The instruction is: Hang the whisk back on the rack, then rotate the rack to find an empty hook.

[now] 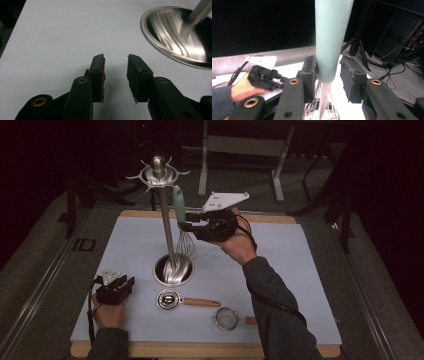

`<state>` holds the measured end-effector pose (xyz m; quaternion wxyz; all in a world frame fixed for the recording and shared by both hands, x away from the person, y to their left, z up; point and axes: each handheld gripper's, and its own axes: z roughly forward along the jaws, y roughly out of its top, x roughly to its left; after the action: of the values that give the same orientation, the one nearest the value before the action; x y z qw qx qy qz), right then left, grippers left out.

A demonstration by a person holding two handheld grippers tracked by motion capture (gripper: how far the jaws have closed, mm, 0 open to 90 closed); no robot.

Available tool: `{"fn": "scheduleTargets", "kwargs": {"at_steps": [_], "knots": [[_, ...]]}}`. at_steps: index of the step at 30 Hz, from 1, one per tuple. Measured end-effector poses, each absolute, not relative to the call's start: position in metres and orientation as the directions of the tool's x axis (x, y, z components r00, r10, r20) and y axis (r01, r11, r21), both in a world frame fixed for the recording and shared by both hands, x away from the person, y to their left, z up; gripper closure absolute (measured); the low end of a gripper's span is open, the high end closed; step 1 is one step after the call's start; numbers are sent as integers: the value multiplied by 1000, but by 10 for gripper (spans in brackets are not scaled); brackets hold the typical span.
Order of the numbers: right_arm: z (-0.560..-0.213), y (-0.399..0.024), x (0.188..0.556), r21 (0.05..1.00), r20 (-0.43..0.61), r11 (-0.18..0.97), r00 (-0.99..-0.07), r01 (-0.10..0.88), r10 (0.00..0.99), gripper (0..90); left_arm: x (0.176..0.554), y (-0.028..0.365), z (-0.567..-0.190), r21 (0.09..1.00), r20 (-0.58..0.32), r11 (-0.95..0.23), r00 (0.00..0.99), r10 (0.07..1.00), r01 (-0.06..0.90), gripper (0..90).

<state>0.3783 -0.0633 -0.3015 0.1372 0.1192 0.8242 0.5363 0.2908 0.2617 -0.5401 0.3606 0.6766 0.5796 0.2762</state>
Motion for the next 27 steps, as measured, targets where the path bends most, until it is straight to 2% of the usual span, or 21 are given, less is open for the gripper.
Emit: {"fn": "scheduleTargets", "kwargs": {"at_steps": [8, 13, 27], "knots": [[-303, -72, 378, 902, -96, 427, -937, 61, 336, 645, 291, 261, -540, 808, -43, -69, 175, 984, 585, 669], [-308, -79, 377, 868, -98, 489, -937, 85, 337, 648, 291, 261, -540, 808, -42, -69, 173, 984, 586, 669], [-337, -110, 387, 778, -71, 593, -908, 209, 412, 642, 290, 261, -540, 816, -35, -74, 176, 984, 573, 674]]}}
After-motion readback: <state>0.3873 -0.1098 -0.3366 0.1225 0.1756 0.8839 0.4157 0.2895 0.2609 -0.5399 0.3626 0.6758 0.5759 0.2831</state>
